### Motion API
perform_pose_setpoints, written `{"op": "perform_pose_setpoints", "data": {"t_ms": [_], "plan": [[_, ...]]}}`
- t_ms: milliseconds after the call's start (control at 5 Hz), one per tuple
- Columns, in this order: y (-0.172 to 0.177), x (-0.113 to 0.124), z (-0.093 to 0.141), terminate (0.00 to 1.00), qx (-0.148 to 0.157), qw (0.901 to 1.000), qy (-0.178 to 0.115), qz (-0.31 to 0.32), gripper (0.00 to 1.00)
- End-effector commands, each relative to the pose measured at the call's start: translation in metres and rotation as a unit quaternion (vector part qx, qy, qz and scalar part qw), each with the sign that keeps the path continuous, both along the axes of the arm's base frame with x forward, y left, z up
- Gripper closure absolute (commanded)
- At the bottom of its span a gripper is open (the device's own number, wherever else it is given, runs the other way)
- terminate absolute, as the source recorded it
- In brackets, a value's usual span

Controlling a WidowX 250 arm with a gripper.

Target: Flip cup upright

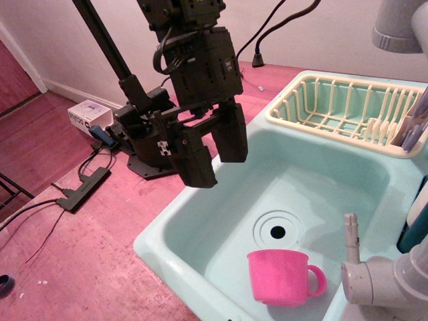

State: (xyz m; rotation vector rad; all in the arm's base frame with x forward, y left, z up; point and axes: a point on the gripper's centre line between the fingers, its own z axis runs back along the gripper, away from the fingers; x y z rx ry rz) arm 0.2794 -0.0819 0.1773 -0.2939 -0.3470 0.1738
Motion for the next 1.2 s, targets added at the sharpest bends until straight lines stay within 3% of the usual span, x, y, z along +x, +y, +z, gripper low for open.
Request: {"op": "perform_pose_setpoints", "data": {"t_ms": [0,200,400,800,1000], "plan": [[0.000,0.000,0.000,0.00,0.000,1.0000,0.000,0.000,0.00],[-0.010,0.008,-0.010,0.00,-0.025,0.9988,-0.004,0.043,0.00],[-0.020,0.022,-0.020,0.00,-0.039,0.9961,-0.029,0.073,0.00],[-0.036,0.040,-0.038,0.00,-0.053,0.9967,0.007,0.061,0.00],[-0.034,0.038,-0.053,0.00,-0.053,0.9957,0.008,0.075,0.00]]}}
